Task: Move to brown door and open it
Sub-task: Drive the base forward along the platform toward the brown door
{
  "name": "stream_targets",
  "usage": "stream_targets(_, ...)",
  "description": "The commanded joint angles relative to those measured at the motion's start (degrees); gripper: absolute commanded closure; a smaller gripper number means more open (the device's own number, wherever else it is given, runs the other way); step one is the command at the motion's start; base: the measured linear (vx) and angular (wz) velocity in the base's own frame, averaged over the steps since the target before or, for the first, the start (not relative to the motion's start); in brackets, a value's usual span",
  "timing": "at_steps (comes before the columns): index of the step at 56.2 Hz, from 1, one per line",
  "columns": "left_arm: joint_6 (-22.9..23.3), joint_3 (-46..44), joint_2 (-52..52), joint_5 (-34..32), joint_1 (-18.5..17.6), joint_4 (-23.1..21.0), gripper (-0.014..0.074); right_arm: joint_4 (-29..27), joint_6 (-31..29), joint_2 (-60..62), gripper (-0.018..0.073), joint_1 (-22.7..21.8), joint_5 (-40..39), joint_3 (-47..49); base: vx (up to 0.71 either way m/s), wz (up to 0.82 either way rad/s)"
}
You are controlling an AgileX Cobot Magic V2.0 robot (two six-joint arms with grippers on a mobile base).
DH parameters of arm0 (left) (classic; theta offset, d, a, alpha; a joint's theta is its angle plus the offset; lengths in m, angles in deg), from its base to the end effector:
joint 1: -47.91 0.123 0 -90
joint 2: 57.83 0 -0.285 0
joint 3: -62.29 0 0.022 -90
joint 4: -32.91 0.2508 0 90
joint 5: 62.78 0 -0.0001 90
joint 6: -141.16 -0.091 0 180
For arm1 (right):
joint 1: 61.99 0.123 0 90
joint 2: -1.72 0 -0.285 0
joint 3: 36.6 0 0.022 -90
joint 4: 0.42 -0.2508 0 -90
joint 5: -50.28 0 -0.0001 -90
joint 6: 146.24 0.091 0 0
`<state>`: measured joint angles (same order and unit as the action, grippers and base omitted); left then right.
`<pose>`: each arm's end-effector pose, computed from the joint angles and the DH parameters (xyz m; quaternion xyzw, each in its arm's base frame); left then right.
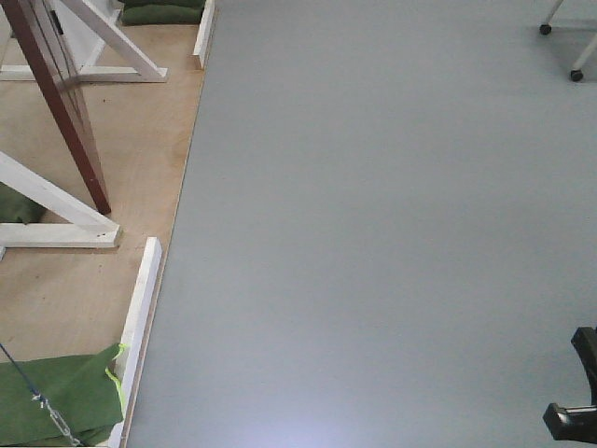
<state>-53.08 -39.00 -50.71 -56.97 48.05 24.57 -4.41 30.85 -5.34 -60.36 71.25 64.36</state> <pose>0.0567 -0.0012 0.1959 0.0414 0.7156 0.0317 0.6966 0.0528 0.0038 0.1703 -0.0131 0.8038 0.0227 0.5943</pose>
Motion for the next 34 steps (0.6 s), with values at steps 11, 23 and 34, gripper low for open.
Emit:
stream_targets(11,0.5,-1.0,-0.8,-4.4,0.1,-0.3,0.0603,0.2,-0.4,0.3,0.0559,-0.1,-4.4,-0.2,0.15,0.09)
stream_targets(23,0.5,-1.0,-0.8,-4.4,0.1,-0.3,0.0603,0.2,-0.4,0.3,0.0559,-0.1,-4.4,-0.2,0.21,0.14)
stream_targets(34,0.5,-1.0,-0.8,-4.4,0.1,-0.3,0.0603,0.2,-0.4,0.3,0.0559,-0.1,-4.4,-0.2,0.26,0.04)
